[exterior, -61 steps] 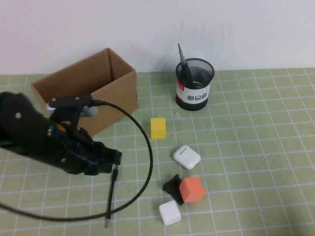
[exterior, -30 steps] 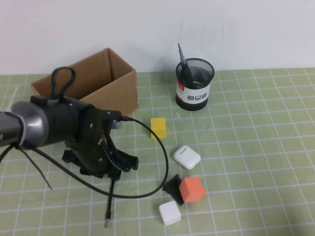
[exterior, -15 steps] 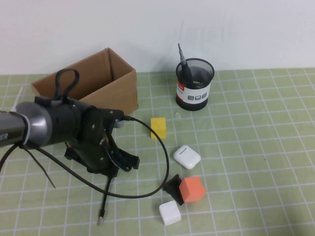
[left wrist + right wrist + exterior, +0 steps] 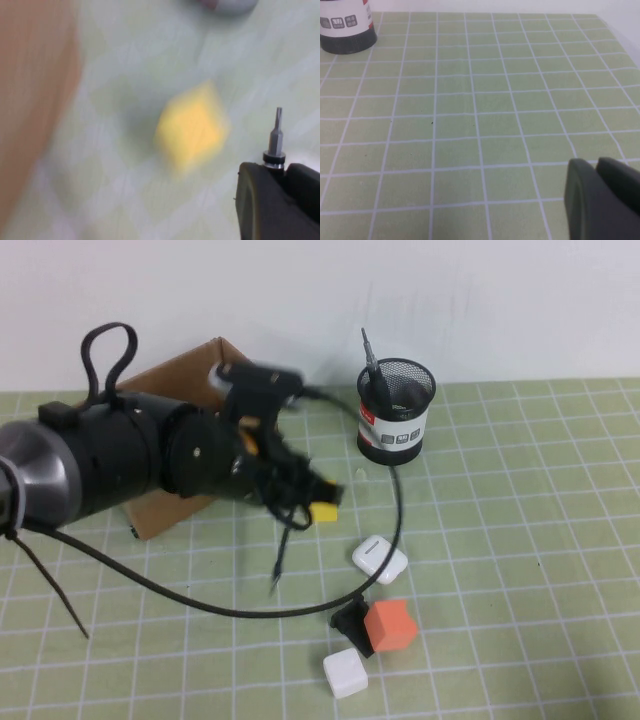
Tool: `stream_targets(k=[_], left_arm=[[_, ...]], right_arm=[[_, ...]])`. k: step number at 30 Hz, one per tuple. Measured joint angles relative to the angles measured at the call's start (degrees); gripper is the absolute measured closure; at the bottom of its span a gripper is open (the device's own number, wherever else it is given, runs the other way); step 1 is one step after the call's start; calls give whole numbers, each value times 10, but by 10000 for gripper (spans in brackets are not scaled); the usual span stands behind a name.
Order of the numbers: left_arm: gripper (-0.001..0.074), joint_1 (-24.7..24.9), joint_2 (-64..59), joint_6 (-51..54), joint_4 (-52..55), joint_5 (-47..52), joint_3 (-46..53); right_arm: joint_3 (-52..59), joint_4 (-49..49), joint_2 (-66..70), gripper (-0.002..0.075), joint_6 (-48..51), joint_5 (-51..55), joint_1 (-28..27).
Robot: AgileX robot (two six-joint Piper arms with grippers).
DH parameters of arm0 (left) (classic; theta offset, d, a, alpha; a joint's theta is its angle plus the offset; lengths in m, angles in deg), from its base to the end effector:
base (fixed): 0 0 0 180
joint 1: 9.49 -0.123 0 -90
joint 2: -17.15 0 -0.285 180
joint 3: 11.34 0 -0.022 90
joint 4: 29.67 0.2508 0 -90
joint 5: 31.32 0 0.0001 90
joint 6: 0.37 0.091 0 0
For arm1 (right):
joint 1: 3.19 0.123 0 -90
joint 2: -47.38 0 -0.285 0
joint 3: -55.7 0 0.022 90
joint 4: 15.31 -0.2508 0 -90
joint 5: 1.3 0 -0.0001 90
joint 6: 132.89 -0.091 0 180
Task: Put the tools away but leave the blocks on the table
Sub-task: Pick up the long Screwdriver from the table, then place the long Screwdriver into the round holder
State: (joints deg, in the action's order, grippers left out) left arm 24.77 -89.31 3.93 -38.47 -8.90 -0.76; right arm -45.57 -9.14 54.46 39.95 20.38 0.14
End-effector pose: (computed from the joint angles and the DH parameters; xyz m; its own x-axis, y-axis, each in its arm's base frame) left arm 0.3056 -0.2146 0.2330 -0.6642 0.3715 -0.6487 0.5502 0.8304 -0.0879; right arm 0.0526 -0.0006 0.1711 -0.2985 0.0075 -0.9544 -0.0128 0.9998 0.0119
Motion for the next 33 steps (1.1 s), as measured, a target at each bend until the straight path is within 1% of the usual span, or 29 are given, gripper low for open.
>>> stream_targets(k=[6,13,17,19,21,29,33], left_arm=[[680,30,7,28,-1,-212,-3],[680,31,-10,30,1,-483,-3],[680,31,-38,26,46,-604,-4],[680,31,-54,17,66,-636,-11],[680,31,-71,0,78,-647,-23],[680,31,-143,-29,99,-653,-97],[680,31,-169,-31,102,-656,-119]], right_arm=[[0,0,0,736,0,0,0],[0,0,0,736,0,0,0],[0,0,0,736,0,0,0],[0,0,0,736,0,0,0],[0,0,0,736,0,0,0],[0,0,0,736,0,0,0],[0,0,0,736,0,0,0]])
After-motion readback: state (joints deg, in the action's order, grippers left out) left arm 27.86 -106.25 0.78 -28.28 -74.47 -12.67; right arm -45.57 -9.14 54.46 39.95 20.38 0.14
